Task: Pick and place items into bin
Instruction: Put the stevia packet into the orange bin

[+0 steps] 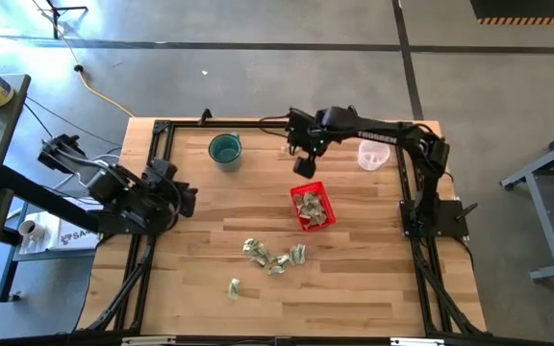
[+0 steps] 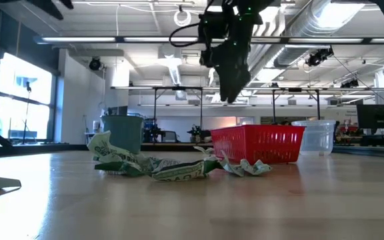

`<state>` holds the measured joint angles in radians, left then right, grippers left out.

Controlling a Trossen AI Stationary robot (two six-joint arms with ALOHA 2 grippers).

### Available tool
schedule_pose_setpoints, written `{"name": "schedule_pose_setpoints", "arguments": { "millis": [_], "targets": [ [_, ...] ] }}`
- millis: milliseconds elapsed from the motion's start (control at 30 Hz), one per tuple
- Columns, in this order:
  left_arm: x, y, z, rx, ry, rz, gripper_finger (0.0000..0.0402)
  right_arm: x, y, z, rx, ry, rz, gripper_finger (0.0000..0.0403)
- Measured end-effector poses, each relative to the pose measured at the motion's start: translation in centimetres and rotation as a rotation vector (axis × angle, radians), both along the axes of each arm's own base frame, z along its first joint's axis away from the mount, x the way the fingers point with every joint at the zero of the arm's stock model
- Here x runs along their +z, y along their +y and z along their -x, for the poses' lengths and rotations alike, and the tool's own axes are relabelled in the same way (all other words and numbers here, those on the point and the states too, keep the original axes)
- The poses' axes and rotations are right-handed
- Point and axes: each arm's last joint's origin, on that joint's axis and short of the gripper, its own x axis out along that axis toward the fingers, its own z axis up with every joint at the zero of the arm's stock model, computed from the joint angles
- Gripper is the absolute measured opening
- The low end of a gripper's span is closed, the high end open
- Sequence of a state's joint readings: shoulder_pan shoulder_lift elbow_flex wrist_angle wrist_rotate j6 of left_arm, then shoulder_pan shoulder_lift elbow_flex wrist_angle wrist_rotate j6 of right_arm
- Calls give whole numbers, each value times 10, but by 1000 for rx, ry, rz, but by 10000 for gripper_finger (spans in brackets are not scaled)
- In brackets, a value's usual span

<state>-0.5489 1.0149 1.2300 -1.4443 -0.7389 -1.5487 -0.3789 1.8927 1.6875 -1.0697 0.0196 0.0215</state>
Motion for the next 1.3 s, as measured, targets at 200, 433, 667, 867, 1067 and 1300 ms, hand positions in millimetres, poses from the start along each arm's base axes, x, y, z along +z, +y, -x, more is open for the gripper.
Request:
{"name": "schedule_pose_setpoints", "arguments": {
  "millis": [200, 433, 667, 867, 1067, 1300],
  "targets": [
    [-39, -9, -5, 14, 126, 192, 198, 3, 8, -4, 38, -17, 30, 302],
    [-67, -31, -37, -61, 45, 293, 198, 1, 39, -8, 4, 72, 105, 300],
    [-104, -58, -70, -96, 250, 424, 198, -2, 75, 5, -45, 268, 78, 300],
    [-131, -94, -95, -152, 232, 553, 198, -2, 95, 13, 9, 382, 110, 300],
    [-153, -124, -107, -22, 153, 683, 198, -2, 87, 16, 82, 423, 129, 300],
    [-182, -151, -121, 77, 169, 797, 198, 1, 79, 18, 136, 440, 174, 300]
  ]
}}
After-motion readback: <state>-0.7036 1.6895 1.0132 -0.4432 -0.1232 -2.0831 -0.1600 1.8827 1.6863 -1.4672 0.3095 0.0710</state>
